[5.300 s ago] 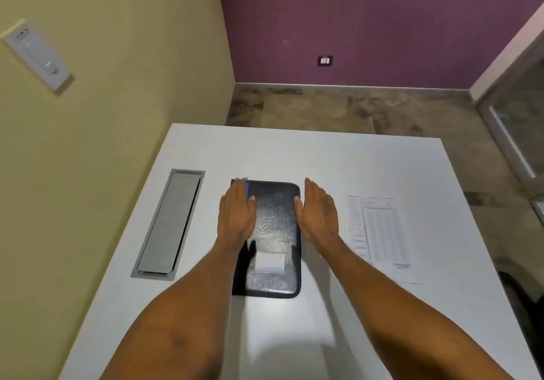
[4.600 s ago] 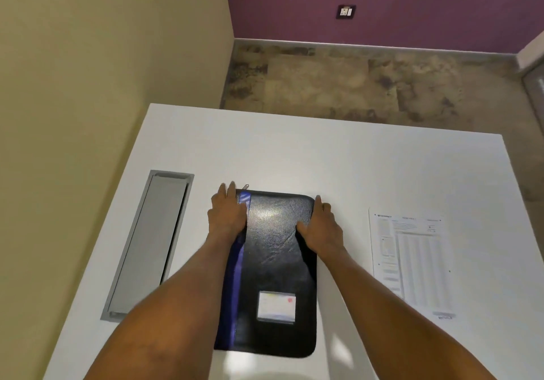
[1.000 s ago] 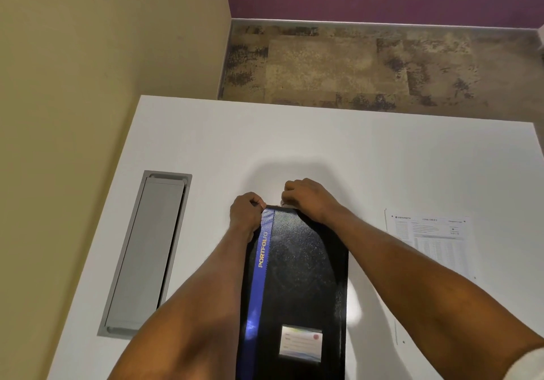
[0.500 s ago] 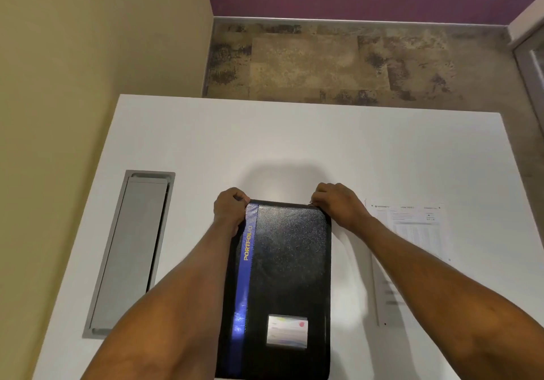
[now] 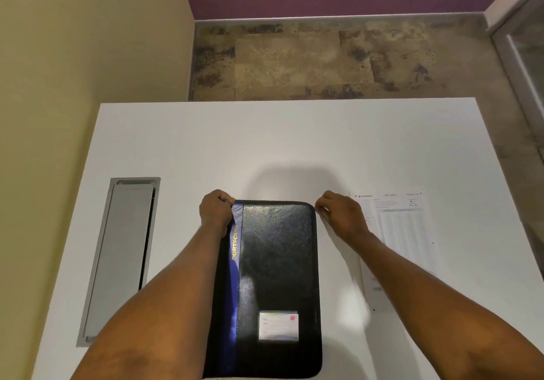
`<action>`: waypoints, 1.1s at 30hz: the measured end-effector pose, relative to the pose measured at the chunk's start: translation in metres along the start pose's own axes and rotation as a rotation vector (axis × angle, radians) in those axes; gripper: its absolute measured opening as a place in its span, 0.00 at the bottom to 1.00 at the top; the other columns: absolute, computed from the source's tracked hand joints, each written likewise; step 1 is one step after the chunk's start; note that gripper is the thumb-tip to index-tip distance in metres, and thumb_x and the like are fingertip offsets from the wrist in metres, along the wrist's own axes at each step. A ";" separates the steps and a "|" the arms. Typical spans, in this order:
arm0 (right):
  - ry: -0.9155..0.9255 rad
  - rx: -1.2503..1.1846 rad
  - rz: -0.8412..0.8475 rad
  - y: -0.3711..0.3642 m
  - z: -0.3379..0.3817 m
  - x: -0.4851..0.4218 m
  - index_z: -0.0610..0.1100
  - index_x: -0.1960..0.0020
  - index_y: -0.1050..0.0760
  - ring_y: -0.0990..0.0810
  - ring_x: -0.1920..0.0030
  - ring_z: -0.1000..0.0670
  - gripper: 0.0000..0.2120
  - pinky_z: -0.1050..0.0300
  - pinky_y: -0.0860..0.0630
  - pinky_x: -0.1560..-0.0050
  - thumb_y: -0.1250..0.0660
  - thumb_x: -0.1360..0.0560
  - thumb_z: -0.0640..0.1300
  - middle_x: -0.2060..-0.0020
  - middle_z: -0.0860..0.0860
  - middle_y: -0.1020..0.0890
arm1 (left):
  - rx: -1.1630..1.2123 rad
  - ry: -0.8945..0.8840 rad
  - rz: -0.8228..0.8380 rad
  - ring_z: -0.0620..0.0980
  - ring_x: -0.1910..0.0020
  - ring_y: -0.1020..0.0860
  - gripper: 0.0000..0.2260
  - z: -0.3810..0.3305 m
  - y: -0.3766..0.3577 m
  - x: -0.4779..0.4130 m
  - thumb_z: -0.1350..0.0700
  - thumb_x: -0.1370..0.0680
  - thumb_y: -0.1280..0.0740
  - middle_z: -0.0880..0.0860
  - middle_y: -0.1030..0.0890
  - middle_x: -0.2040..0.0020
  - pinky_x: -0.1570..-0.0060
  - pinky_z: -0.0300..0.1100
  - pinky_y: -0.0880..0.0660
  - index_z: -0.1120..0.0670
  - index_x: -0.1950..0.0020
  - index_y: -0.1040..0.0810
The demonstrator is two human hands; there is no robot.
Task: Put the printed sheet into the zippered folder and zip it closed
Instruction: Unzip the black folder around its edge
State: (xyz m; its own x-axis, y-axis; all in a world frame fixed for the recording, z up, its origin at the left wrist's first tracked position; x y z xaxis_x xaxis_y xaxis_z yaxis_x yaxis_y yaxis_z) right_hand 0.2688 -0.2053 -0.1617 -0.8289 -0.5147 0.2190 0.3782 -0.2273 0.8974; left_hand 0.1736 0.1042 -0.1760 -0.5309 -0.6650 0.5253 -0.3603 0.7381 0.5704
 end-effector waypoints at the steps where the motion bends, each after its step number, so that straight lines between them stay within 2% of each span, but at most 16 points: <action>1: -0.006 -0.003 -0.006 -0.001 -0.001 0.004 0.47 0.49 0.16 0.18 0.54 0.47 0.06 0.50 0.22 0.52 0.33 0.20 0.43 0.53 0.52 0.17 | -0.004 0.003 -0.010 0.52 0.57 0.22 0.13 0.000 0.000 0.000 0.68 0.23 0.35 0.51 0.18 0.59 0.53 0.45 0.24 0.53 0.62 0.21; 6: -0.063 -0.027 -0.059 -0.012 -0.002 0.033 0.46 0.51 0.17 0.18 0.55 0.47 0.05 0.49 0.21 0.53 0.32 0.19 0.44 0.54 0.51 0.17 | -0.028 0.024 -0.057 0.52 0.55 0.21 0.14 -0.003 -0.004 0.004 0.68 0.23 0.36 0.54 0.15 0.54 0.60 0.40 0.27 0.52 0.62 0.21; 11: -0.118 -0.028 -0.041 -0.026 -0.001 0.065 0.46 0.49 0.18 0.19 0.54 0.47 0.05 0.48 0.21 0.52 0.34 0.19 0.43 0.53 0.50 0.18 | -0.037 0.034 -0.080 0.57 0.49 0.17 0.13 -0.005 -0.005 0.008 0.70 0.23 0.39 0.54 0.15 0.53 0.50 0.47 0.21 0.56 0.57 0.19; 14: -0.152 -0.038 -0.038 -0.034 0.005 0.086 0.46 0.48 0.18 0.19 0.55 0.47 0.06 0.49 0.20 0.53 0.34 0.19 0.43 0.52 0.50 0.17 | -0.058 -0.007 -0.086 0.59 0.46 0.17 0.13 -0.007 -0.005 0.011 0.70 0.23 0.38 0.58 0.14 0.49 0.44 0.50 0.19 0.56 0.56 0.18; 17: -0.193 -0.095 -0.060 -0.040 0.011 0.109 0.45 0.47 0.17 0.18 0.57 0.49 0.06 0.50 0.17 0.56 0.33 0.18 0.41 0.52 0.50 0.17 | -0.074 -0.033 -0.092 0.60 0.45 0.17 0.13 -0.008 -0.003 0.014 0.70 0.23 0.38 0.59 0.13 0.47 0.44 0.50 0.20 0.55 0.55 0.18; 20: -0.241 -0.136 -0.060 -0.047 0.017 0.126 0.45 0.45 0.18 0.17 0.56 0.49 0.07 0.50 0.16 0.55 0.34 0.17 0.42 0.50 0.50 0.17 | -0.109 -0.055 -0.089 0.60 0.42 0.18 0.11 -0.008 -0.002 0.018 0.67 0.22 0.36 0.57 0.14 0.46 0.42 0.52 0.20 0.54 0.54 0.18; 22: -0.267 -0.145 -0.062 -0.050 0.021 0.131 0.45 0.45 0.18 0.17 0.56 0.48 0.07 0.49 0.17 0.54 0.36 0.17 0.42 0.50 0.50 0.17 | -0.387 -0.138 -0.125 0.60 0.38 0.22 0.06 -0.015 -0.003 0.026 0.60 0.21 0.33 0.55 0.18 0.41 0.39 0.54 0.26 0.51 0.49 0.18; 24: -0.286 -0.148 -0.074 -0.051 0.024 0.132 0.45 0.48 0.19 0.17 0.58 0.48 0.07 0.49 0.18 0.56 0.36 0.17 0.42 0.52 0.50 0.18 | -0.705 -0.383 -0.129 0.60 0.35 0.27 0.09 -0.025 -0.017 0.035 0.54 0.19 0.34 0.55 0.22 0.35 0.39 0.56 0.31 0.50 0.41 0.18; 25: -0.294 -0.149 -0.079 -0.051 0.025 0.132 0.45 0.50 0.19 0.18 0.59 0.48 0.07 0.49 0.18 0.57 0.36 0.18 0.42 0.53 0.50 0.19 | -0.775 -0.519 -0.086 0.60 0.35 0.27 0.11 -0.031 -0.028 0.040 0.52 0.18 0.35 0.55 0.23 0.33 0.39 0.56 0.31 0.51 0.38 0.18; 26: -0.301 -0.151 -0.083 -0.051 0.025 0.131 0.45 0.51 0.20 0.18 0.59 0.48 0.07 0.50 0.18 0.57 0.36 0.18 0.42 0.54 0.51 0.19 | -0.812 -0.628 -0.021 0.59 0.35 0.27 0.13 -0.038 -0.042 0.046 0.50 0.17 0.36 0.54 0.23 0.32 0.38 0.56 0.31 0.50 0.36 0.19; 28: -0.312 -0.160 -0.087 -0.051 0.024 0.129 0.45 0.51 0.20 0.18 0.60 0.49 0.07 0.50 0.18 0.57 0.36 0.18 0.43 0.54 0.51 0.19 | -0.838 -0.727 0.114 0.58 0.34 0.26 0.15 -0.051 -0.070 0.059 0.48 0.17 0.36 0.53 0.23 0.31 0.37 0.56 0.30 0.50 0.32 0.20; 33: -0.325 -0.153 -0.091 -0.055 0.023 0.128 0.45 0.48 0.19 0.17 0.59 0.48 0.06 0.50 0.16 0.54 0.35 0.17 0.42 0.52 0.49 0.18 | -0.749 -0.694 0.278 0.61 0.39 0.23 0.12 -0.070 -0.113 0.082 0.48 0.17 0.34 0.56 0.18 0.43 0.40 0.53 0.26 0.55 0.43 0.17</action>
State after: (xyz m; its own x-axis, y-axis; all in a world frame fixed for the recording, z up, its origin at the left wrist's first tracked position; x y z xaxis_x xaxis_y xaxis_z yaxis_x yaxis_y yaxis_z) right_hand 0.1322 -0.2393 -0.1741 -0.9402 -0.2026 0.2738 0.3342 -0.3934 0.8565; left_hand 0.2243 -0.0421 -0.1532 -0.9293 -0.0984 0.3560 0.2808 0.4382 0.8539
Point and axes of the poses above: each hand's wrist, its own x-axis away from the middle knuckle, its own y-axis out of the back of the hand, z = x × y, the point moved 4 cm from there along -x, towards the middle knuckle
